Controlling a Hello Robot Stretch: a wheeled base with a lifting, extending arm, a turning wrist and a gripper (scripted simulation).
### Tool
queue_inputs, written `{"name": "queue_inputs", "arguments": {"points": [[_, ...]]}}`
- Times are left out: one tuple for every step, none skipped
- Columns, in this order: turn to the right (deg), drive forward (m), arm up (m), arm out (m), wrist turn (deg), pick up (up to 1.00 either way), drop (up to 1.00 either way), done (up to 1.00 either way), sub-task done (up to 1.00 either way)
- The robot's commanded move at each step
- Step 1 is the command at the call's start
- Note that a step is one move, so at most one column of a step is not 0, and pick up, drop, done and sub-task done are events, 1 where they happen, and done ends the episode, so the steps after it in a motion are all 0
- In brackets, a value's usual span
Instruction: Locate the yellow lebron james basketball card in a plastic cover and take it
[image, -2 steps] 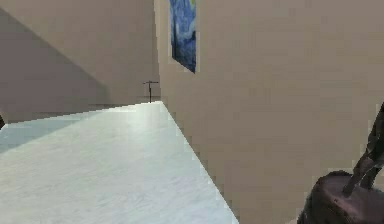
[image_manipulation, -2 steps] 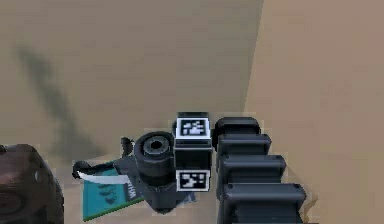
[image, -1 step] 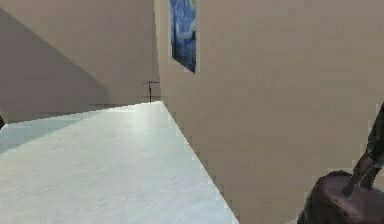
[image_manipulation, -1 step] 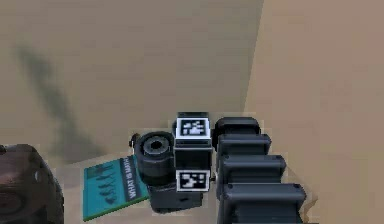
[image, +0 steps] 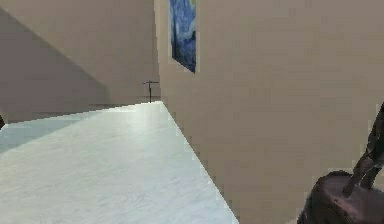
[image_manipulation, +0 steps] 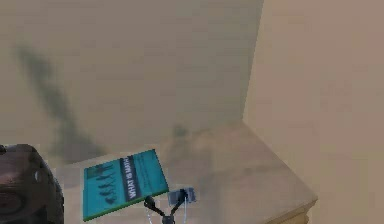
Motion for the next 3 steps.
{"name": "queue_inputs", "arguments": {"points": [[0.0, 0.0, 0.0, 0.0, 0.0, 1.0, 0.0, 0.0, 0.0], [0.0, 0.0, 0.1, 0.0, 0.0, 0.0, 0.0, 0.0, 0.0], [0.0, 0.0, 0.0, 0.0, 0.0, 0.0, 0.0, 1.0, 0.0]]}}
